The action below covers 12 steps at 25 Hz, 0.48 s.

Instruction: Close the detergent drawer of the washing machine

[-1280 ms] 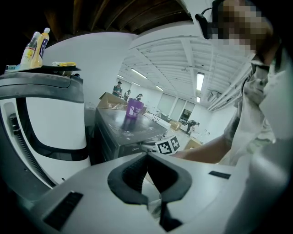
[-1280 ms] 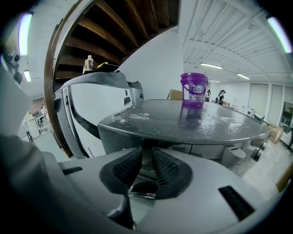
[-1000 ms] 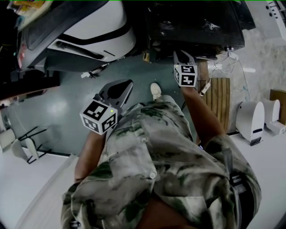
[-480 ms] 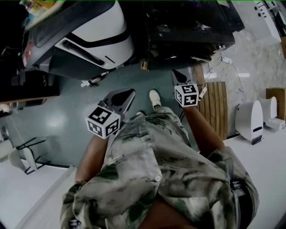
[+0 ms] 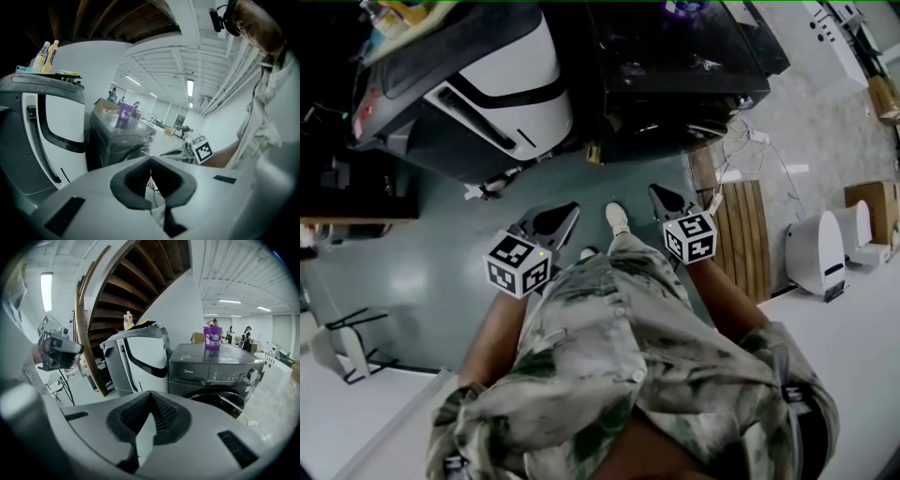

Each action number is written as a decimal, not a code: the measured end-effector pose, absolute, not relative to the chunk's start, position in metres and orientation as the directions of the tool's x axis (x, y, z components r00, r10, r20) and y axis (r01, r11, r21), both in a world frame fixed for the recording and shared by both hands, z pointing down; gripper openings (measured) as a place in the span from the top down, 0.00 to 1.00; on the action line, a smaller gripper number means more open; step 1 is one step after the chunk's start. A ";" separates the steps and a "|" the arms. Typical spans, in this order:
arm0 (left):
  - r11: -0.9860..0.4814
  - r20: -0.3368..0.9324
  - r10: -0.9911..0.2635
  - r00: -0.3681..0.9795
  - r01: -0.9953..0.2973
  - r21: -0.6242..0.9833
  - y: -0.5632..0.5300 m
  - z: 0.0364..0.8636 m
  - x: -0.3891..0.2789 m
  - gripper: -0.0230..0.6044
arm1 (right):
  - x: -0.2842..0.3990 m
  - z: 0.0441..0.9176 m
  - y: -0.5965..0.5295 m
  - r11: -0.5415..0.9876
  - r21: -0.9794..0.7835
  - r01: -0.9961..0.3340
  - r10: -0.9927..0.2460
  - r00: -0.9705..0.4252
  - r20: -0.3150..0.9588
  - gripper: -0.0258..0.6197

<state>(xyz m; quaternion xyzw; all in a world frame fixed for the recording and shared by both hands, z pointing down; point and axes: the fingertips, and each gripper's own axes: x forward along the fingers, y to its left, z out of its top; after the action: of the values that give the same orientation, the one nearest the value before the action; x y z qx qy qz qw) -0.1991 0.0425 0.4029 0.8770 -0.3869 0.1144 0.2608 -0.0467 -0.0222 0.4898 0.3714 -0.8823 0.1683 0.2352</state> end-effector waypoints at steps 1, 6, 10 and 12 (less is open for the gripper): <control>-0.564 0.399 -0.622 0.673 -0.739 0.368 0.047 0.403 -0.200 0.93 | -0.048 0.487 -0.014 0.682 -0.108 -0.724 -0.570 -0.617 0.542 0.93; -0.524 0.391 -0.660 0.641 -0.766 0.372 0.070 0.407 -0.217 0.93 | -0.054 0.475 0.024 0.722 -0.107 -0.684 -0.532 -0.647 0.546 0.93; -0.497 0.392 -0.680 0.620 -0.782 0.375 0.083 0.409 -0.226 0.93 | -0.058 0.471 0.038 0.740 -0.098 -0.665 -0.519 -0.658 0.546 0.93; -0.490 0.394 -0.684 0.614 -0.787 0.376 0.091 0.411 -0.228 0.93 | -0.062 0.470 0.044 0.754 -0.097 -0.650 -0.507 -0.669 0.543 0.93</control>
<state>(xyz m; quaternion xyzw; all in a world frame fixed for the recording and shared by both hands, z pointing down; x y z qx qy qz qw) -0.2279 0.0912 0.4114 0.8577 -0.4287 0.0959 0.2672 -0.0616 0.0440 0.4696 0.3206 -0.9024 0.1426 0.2502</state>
